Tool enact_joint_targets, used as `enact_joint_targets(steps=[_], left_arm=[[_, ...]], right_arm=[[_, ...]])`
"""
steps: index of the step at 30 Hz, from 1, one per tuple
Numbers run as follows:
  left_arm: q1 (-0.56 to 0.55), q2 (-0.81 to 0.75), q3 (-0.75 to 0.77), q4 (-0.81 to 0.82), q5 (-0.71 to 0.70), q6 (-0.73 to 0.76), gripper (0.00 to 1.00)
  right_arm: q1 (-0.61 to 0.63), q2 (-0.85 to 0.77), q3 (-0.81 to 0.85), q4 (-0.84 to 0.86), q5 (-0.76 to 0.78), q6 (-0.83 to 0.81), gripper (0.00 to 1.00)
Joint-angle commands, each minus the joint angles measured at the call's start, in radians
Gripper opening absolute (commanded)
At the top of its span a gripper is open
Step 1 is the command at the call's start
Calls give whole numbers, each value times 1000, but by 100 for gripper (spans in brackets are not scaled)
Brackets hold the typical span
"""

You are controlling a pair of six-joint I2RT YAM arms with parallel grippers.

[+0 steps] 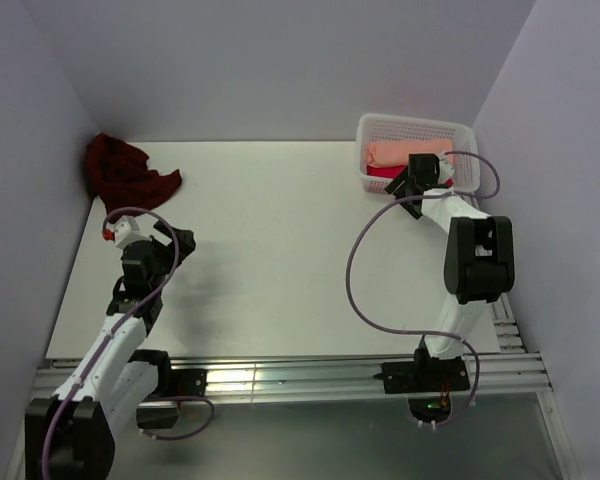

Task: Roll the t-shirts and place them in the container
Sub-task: Grab a tshirt with the left arm

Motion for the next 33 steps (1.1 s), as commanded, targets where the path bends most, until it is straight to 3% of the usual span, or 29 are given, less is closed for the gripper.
enact_joint_targets(steps=[1, 8, 12, 14, 17, 22, 27, 33], left_arm=[[5, 102, 104, 8, -99, -116, 97], [65, 442, 403, -127, -168, -205, 97], [165, 603, 622, -217, -100, -206, 96], [221, 666, 665, -230, -54, -220, 95], [246, 719, 746, -277, -108, -232, 94], [262, 872, 886, -360, -191, -249, 91], [292, 1019, 990, -391, -182, -242, 89], [300, 1118, 1027, -385, -185, -248, 86]], right_arm=[[37, -132, -19, 7, -32, -12, 78], [152, -449, -342, 151, -59, -18, 79], [166, -586, -523, 312, -84, -19, 79], [178, -649, -624, 376, -113, -18, 79], [218, -692, -711, 462, -99, -24, 79], [267, -686, -728, 504, -96, -18, 77], [305, -688, -748, 530, -70, -19, 77], [309, -662, -743, 535, -79, -7, 77]])
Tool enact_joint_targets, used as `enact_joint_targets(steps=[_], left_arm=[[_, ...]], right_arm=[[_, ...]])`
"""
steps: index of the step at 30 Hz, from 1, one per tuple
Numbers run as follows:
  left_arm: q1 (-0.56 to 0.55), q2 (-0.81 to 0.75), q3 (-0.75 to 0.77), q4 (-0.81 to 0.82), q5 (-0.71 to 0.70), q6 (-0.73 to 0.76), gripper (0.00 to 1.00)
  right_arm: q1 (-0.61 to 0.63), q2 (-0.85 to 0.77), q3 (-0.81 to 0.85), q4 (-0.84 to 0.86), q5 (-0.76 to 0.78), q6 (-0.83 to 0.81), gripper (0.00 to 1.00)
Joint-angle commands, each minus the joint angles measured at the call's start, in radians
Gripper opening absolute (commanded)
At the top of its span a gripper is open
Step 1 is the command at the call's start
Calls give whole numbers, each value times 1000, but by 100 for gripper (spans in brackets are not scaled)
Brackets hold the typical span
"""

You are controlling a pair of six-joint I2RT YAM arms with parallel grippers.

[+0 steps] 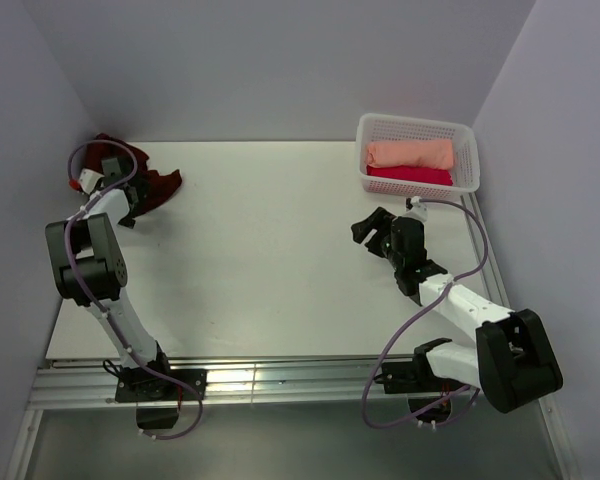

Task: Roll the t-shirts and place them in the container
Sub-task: Grab a tshirt with the left arm

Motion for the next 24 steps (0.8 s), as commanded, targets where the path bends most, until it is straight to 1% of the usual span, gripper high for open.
enact_joint_targets(steps=[1, 5, 8, 10, 12, 14, 15, 17, 18, 19, 20, 21, 22, 24], left_arm=[[7, 27, 39, 10, -11, -6, 86], [17, 99, 73, 3, 8, -6, 84], [22, 125, 80, 27, 23, -6, 79], [24, 136, 85, 35, 3, -7, 75], [25, 156, 94, 41, -36, -19, 73], [33, 185, 109, 50, -29, -18, 66], [36, 195, 117, 47, -11, -18, 60], [48, 224, 134, 52, 32, -3, 51], [53, 235, 145, 72, 58, 4, 45], [56, 244, 151, 73, 107, 8, 33], [62, 261, 156, 73, 127, 11, 26], [65, 266, 159, 79, 146, 13, 1], [66, 269, 159, 90, 181, 17, 0], [70, 252, 143, 92, 178, 24, 0]], right_arm=[[6, 4, -7, 55, 12, 3, 77], [8, 7, -11, 71, -3, 1, 76], [9, -12, -17, 68, 2, 3, 76], [11, -24, -25, 77, 3, 1, 76], [11, -38, -34, 92, -1, -3, 76], [16, -44, -37, 95, -1, -6, 76], [19, -42, -37, 98, 0, -6, 76], [22, -41, -37, 98, 2, -5, 75], [22, -39, -37, 102, 2, -5, 75], [23, -35, -36, 103, -1, -6, 75], [25, -35, -36, 103, -6, -6, 75], [26, -36, -36, 105, -9, -9, 75], [26, -36, -36, 105, -8, -9, 75], [28, -41, -39, 108, -3, -9, 74]])
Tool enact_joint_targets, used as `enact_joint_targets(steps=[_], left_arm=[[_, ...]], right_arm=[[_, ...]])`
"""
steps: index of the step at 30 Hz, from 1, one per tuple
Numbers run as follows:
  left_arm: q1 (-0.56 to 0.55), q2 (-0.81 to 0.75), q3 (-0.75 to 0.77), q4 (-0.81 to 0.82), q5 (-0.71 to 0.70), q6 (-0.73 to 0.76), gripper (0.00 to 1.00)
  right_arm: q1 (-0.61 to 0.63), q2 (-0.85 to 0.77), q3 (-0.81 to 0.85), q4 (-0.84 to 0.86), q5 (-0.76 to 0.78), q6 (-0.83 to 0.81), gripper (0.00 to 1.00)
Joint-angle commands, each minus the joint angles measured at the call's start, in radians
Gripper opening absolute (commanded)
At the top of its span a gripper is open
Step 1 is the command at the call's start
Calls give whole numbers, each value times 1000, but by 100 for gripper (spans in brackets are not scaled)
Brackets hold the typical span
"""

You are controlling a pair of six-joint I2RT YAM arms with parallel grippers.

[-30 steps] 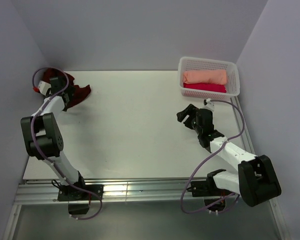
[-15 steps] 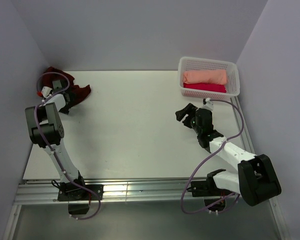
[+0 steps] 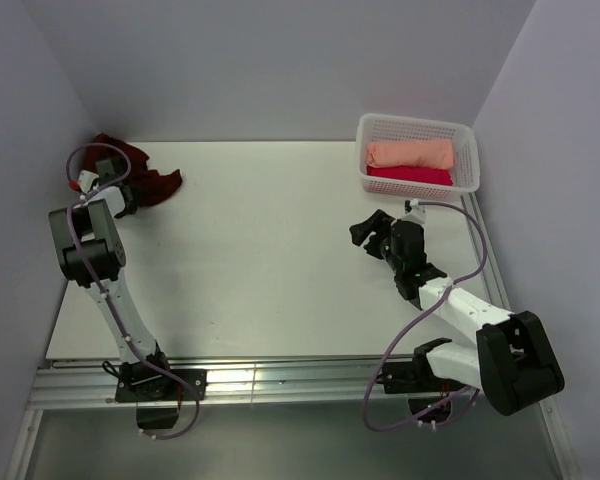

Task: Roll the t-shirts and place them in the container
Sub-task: Grab a tshirt with the left arm, then move the tshirt to the center of the board

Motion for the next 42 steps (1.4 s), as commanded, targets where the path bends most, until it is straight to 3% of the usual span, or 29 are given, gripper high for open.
enact_joint_targets(steps=[1, 7, 15, 17, 23, 31, 33, 36, 42], left_arm=[[2, 2, -21, 19, 69, 24, 0], [-96, -254, -173, 18, -14, 90, 0], [-484, -626, -194, -169, -290, 166, 0], [-556, -707, -158, -164, -289, 218, 0], [-620, -772, 109, -306, -214, 283, 0], [-640, -848, 273, -271, -60, 338, 0], [-640, -848, 287, -283, -71, 343, 0], [-640, -850, 265, -306, -60, 346, 0], [-640, -926, 15, -248, -46, 312, 0]], right_arm=[[10, -29, -5, 54, 9, -14, 74], [11, -9, 10, 48, 11, -6, 74], [15, -30, -2, 39, 37, -11, 73], [16, -30, -2, 39, 38, -11, 73], [15, -49, -9, 42, 51, -20, 73], [15, -68, -19, 62, 28, -42, 67], [16, -69, -25, 126, -59, -65, 66], [27, -55, -29, 220, -211, -103, 65], [119, -7, 24, 249, -305, -180, 63]])
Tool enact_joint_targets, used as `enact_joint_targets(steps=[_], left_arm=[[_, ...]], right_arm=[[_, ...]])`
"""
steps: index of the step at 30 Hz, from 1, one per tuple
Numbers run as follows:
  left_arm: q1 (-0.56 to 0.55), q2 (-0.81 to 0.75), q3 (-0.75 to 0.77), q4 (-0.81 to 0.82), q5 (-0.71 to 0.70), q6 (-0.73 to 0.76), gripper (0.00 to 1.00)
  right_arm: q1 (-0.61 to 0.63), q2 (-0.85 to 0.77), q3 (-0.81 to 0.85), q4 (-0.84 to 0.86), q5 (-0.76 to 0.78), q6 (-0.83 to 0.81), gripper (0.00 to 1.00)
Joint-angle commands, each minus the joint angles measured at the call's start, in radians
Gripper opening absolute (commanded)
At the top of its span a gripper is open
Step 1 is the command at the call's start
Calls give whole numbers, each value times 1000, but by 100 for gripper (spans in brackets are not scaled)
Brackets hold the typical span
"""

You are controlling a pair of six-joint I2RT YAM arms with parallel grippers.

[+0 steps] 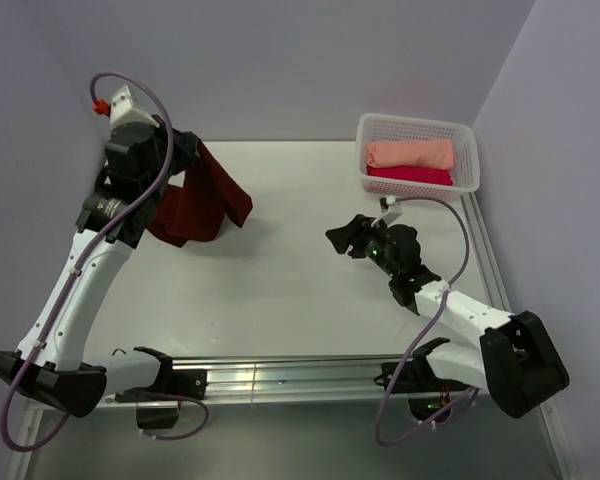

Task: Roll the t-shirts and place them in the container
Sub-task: Move the tshirt to the center of the board

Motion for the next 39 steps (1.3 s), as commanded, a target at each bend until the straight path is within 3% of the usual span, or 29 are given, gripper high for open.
enact_joint_targets(steps=[1, 8, 19, 28, 39], left_arm=[[-3, -44, -127, 34, 37, -13, 0], [-3, -84, -183, 31, 53, -36, 0], [-6, -108, -190, 22, 82, -44, 0], [-9, -101, -186, 21, 91, -47, 0], [-11, -102, -192, 17, 93, -41, 0]], right_arm=[[59, 46, 86, 55, -79, -87, 63], [334, 262, 377, -155, 149, -211, 66], [598, 540, 627, -228, 376, -359, 68], [697, 736, 830, -294, 674, -366, 69], [754, 885, 980, -311, 818, -375, 73]])
